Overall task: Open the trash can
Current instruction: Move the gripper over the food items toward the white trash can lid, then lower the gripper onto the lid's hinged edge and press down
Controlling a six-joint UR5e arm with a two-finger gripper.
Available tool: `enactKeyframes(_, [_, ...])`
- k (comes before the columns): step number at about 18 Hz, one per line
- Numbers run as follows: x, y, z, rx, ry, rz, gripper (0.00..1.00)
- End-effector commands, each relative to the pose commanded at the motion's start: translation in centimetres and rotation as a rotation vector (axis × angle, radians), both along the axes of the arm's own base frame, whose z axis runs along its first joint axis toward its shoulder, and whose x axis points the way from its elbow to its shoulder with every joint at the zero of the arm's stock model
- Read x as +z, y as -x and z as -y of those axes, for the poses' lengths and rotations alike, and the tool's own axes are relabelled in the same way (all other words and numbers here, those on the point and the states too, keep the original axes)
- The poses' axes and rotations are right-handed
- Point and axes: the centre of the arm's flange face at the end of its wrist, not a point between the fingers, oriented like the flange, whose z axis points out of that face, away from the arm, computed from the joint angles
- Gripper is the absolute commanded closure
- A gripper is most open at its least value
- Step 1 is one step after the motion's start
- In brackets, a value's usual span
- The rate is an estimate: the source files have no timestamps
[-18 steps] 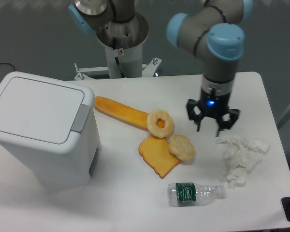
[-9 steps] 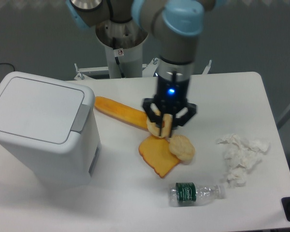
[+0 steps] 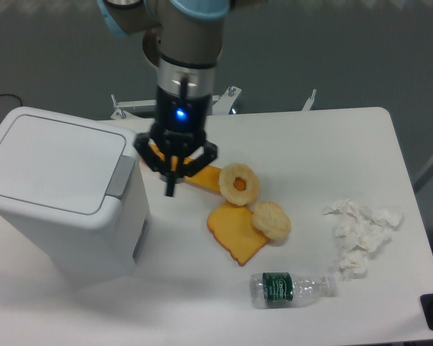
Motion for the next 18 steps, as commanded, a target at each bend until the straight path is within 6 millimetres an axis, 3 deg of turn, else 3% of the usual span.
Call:
enactKeyframes(2, [-0.1,-1.8,-0.4,-0.027,0.003,0.002,0.96])
enactKeyframes(6, [-0.6,-3.0,-0.7,-0.047,0.01,0.011,0.96])
enactKeyframes(18, [-1.9,-2.5,-0.3,-0.042,0.032,0.02,0.96])
